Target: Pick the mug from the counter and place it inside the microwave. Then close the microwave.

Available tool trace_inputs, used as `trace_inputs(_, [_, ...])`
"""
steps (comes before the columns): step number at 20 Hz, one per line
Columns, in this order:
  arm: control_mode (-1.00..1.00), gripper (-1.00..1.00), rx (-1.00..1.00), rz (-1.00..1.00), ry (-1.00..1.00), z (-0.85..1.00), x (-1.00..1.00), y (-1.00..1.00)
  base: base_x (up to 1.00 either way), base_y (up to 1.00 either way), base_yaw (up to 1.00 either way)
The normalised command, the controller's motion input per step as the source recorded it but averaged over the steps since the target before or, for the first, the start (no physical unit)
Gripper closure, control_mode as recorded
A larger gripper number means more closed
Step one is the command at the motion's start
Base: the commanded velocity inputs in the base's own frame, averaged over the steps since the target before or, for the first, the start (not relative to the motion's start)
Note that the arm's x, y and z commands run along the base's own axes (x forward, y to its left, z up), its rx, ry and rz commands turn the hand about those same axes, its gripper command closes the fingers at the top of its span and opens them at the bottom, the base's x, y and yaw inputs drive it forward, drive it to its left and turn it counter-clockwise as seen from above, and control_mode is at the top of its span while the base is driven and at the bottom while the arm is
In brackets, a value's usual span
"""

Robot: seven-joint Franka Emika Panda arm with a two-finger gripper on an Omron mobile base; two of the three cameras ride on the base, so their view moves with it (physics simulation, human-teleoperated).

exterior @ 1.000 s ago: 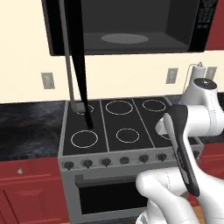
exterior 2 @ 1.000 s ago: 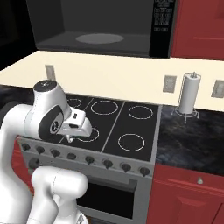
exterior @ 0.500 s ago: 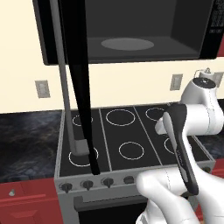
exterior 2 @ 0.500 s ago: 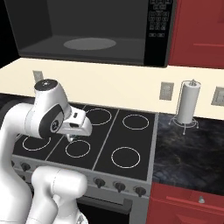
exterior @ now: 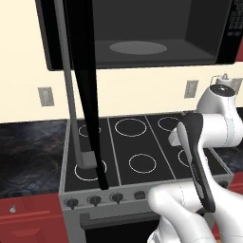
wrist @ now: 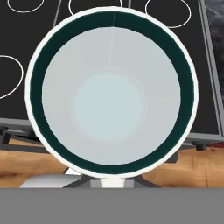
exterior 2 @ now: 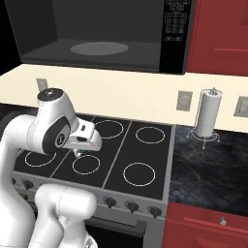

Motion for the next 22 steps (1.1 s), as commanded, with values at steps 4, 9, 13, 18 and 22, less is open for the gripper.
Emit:
trace_inputs(4, [1.00, 1.00, 0.00, 0.00, 0.00, 0.00, 0.00, 0.00, 0.00, 0.00, 0.00])
trace_inputs(9, [1.00, 1.00, 0.00, 0.00, 0.00, 0.00, 0.00, 0.00, 0.00, 0.00, 0.00])
trace_inputs(13, [1.00, 1.00, 0.00, 0.00, 0.00, 0.00, 0.00, 0.00, 0.00, 0.00, 0.00])
trace_inputs(18, [1.00, 1.00, 0.00, 0.00, 0.00, 0.00, 0.00, 0.00, 0.00, 0.00, 0.00])
trace_inputs(22, [-1.00, 1.00, 0.00, 0.00, 0.00, 0.00, 0.00, 0.00, 0.00, 0.00, 0.00])
